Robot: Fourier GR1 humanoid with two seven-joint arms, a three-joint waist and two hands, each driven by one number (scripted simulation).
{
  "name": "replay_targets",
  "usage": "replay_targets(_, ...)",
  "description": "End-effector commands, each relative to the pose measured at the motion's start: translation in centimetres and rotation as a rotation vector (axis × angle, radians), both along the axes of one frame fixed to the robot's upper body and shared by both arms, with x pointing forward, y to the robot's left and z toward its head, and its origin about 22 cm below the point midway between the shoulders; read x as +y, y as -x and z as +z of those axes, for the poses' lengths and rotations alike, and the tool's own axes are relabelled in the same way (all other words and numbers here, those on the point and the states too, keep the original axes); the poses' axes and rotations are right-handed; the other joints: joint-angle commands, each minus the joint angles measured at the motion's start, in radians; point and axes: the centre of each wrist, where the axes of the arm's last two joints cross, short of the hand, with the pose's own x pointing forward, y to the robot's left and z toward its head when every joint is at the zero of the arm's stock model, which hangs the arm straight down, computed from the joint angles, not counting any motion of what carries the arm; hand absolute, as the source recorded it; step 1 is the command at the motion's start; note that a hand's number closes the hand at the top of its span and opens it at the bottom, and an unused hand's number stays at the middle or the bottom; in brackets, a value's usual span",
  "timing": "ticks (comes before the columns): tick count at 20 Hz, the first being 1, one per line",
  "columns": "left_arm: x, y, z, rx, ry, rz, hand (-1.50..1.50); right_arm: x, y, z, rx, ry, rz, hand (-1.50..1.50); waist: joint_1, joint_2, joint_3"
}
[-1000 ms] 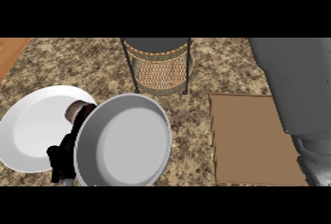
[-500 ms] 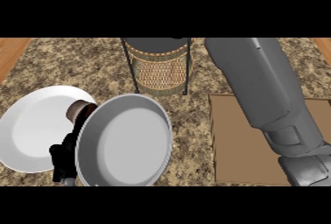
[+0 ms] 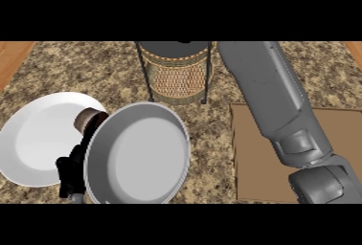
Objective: Pick the squash from the tray and place it in the tiered basket
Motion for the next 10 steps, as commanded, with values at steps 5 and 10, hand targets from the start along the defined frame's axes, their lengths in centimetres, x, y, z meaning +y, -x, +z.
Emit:
replay_targets(5,-1.7,2.2,-2.6,0.116,0.003,0.008,0.00,-0.9,-0.9,-3.6,0.058,-0.331,0.007,-1.50,-0.003,0.016,-0.006)
replay_targets(10,1.6,1.9,-2.4,0.131,0.011,0.020,0.00,-2.5,-1.2,-0.4,-0.116,-0.435,-0.102,-1.50,-0.025,0.010,-0.007)
